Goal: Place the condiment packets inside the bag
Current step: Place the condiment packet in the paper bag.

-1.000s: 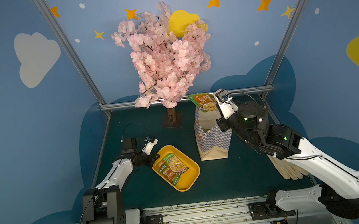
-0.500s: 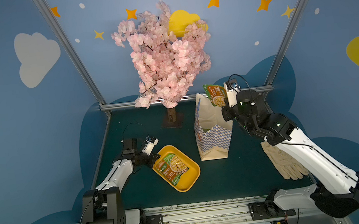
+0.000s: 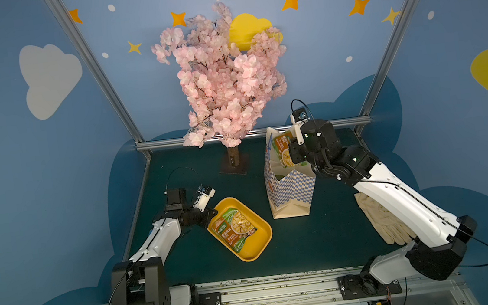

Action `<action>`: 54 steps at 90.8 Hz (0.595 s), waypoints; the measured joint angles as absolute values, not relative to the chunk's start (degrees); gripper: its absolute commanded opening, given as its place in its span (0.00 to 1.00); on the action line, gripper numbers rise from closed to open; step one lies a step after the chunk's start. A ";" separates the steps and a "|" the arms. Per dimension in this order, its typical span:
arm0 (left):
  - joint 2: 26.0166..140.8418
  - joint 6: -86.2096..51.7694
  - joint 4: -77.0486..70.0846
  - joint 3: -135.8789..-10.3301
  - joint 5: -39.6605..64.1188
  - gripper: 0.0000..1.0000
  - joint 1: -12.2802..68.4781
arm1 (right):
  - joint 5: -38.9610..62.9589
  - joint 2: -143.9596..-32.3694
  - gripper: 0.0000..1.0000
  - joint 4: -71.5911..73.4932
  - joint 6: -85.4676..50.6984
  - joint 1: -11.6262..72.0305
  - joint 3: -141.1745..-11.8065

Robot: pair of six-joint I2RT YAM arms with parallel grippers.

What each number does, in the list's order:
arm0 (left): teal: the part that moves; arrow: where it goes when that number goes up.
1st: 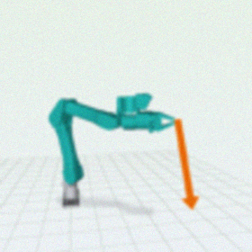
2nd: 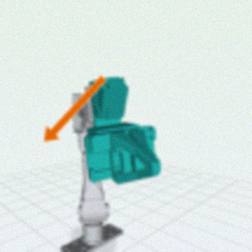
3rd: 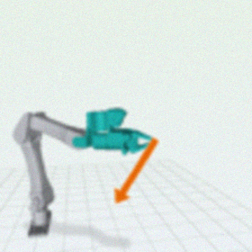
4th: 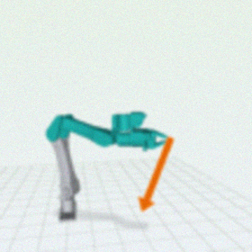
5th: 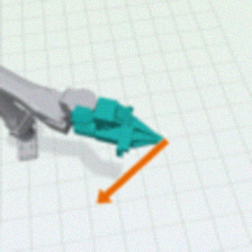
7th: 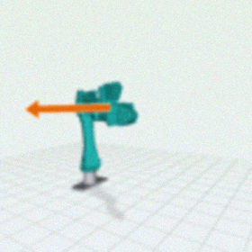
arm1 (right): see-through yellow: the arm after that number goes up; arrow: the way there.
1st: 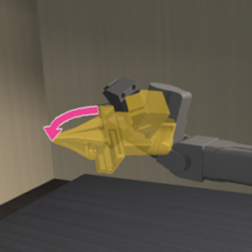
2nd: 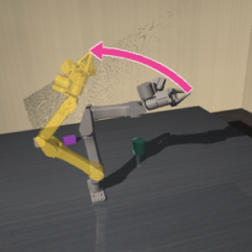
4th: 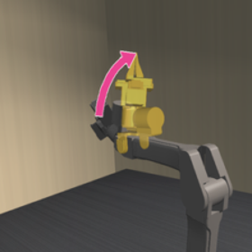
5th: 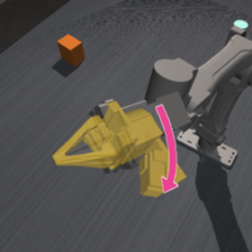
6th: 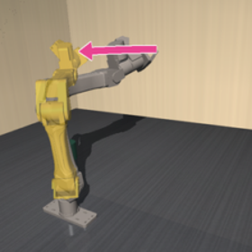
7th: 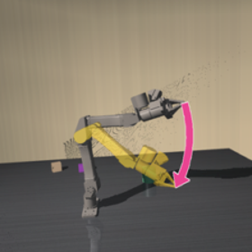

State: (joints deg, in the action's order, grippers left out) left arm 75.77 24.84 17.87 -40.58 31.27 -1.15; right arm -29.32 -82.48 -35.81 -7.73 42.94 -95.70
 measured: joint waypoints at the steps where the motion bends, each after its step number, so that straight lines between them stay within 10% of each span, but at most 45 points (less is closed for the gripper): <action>1: 75.72 24.84 17.87 -40.58 31.27 0.03 -1.13 | -29.34 -82.46 0.44 -35.81 -7.84 42.94 -95.70; 54: 75.11 25.26 17.50 -40.53 31.24 0.03 -0.93 | -12.21 -73.32 0.71 -27.40 29.76 65.39 -75.77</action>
State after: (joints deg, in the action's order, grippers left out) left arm 75.11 25.26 17.50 -40.53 31.24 -0.93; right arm -12.21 -73.32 -27.40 29.76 65.39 -75.77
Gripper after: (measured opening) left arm 0.084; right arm 0.717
